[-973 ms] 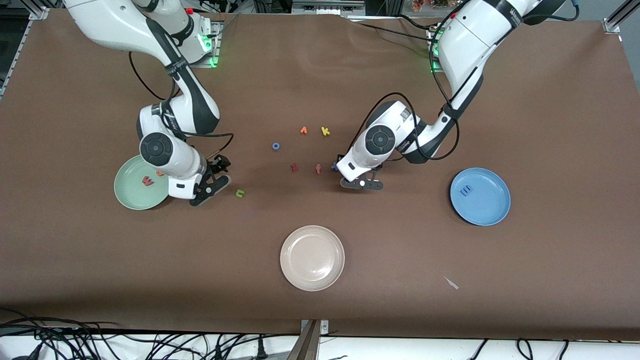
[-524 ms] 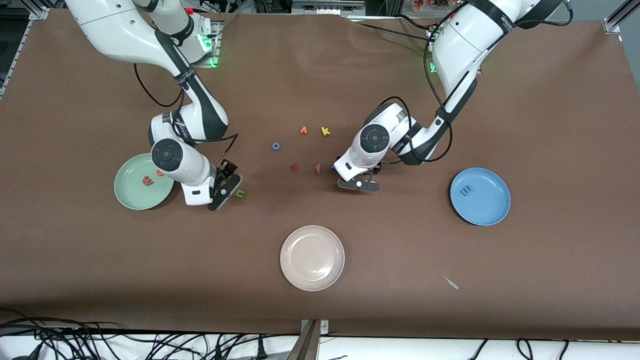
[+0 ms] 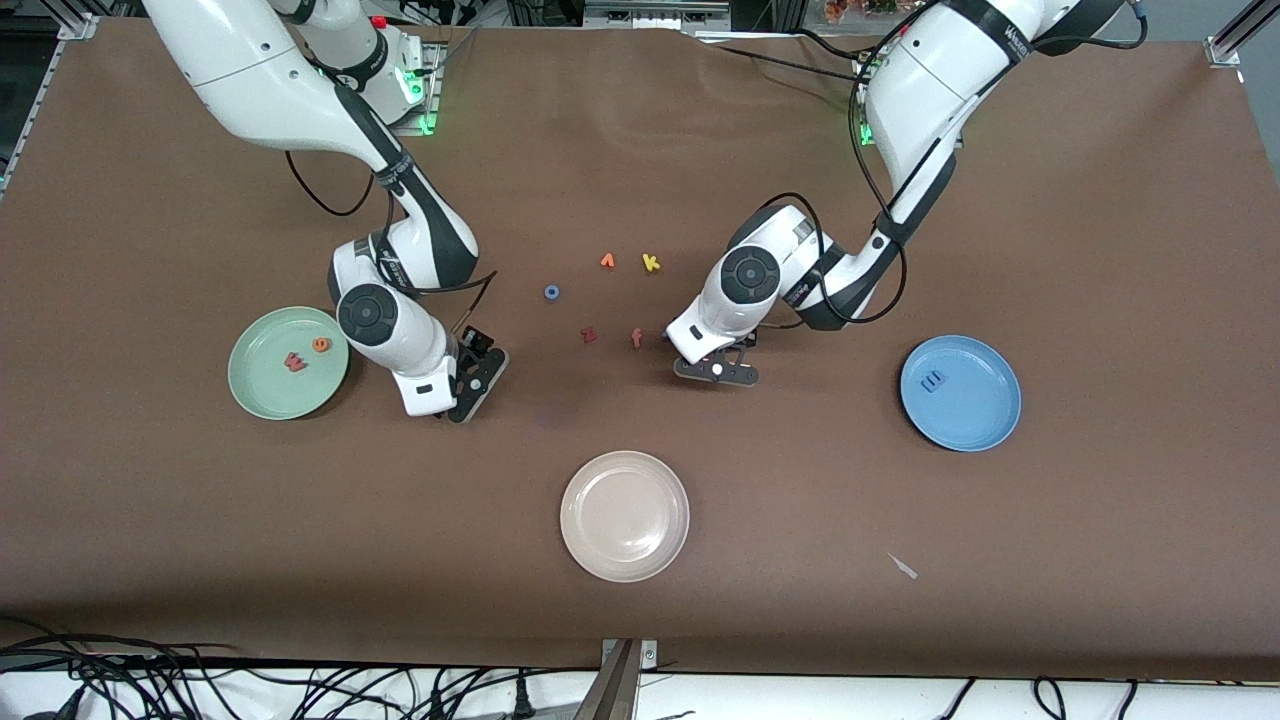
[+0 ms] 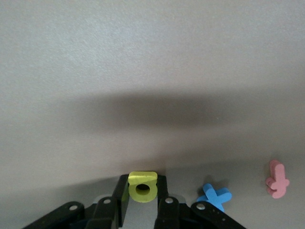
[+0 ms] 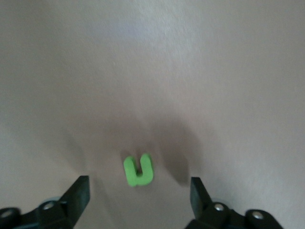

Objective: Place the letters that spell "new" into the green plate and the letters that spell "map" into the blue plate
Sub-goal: 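Drop the a on the blue plate while the right gripper carries the u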

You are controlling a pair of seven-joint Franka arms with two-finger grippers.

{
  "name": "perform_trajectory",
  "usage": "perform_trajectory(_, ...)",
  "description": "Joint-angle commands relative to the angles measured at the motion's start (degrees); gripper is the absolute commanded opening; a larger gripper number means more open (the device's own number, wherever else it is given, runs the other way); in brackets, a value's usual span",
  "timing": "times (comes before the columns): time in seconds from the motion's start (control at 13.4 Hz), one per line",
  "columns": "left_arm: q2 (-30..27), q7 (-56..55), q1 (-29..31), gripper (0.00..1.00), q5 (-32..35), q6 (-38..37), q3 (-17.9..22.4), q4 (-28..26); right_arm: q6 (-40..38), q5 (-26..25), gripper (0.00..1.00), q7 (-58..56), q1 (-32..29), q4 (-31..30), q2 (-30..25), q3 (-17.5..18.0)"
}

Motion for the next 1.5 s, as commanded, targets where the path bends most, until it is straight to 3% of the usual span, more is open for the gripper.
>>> perform_trajectory(0.0, -2.04, -0.26, 1.64, 0.08, 1.88, -4.73, 0.3, 0.2, -0.11, -0.92, 0.85, -3.06, 0.58, 3.19, 2.05, 0.17)
perform_trajectory(0.45, -6.35, 1.41, 4.28, 0.08, 1.89, -10.36, 0.21, 0.81, -0.46, -2.5, 0.72, -3.24, 0.58, 3.1, 2.76, 0.08)
perform_trajectory(0.75, -6.8, 11.06, 7.0, 0.08, 1.88, -24.4, 0.21, 9.42, -1.96, -2.67, 0.6, -3.24, 0.58, 3.19, 2.67, 0.08)
perform_trajectory(0.97, -6.8, 27.87, 13.49, 0.08, 1.1, -29.07, -0.05, 9.34, -3.19, -2.85, 0.52, -3.32, 0.58, 3.19, 2.58, -0.01)
perform_trajectory(1.2, -6.8, 45.48, 20.96, 0.08, 1.45, -32.78, -0.05, 9.26, -3.28, -3.2, 0.37, -3.5, 0.84, 3.19, 2.58, -0.01)
perform_trajectory(1.42, -6.89, 55.18, 28.61, 0.09, 0.66, -33.22, -0.22, 8.56, -3.28, -3.2, 0.15, -3.33, 1.02, 3.19, 2.58, -0.01)
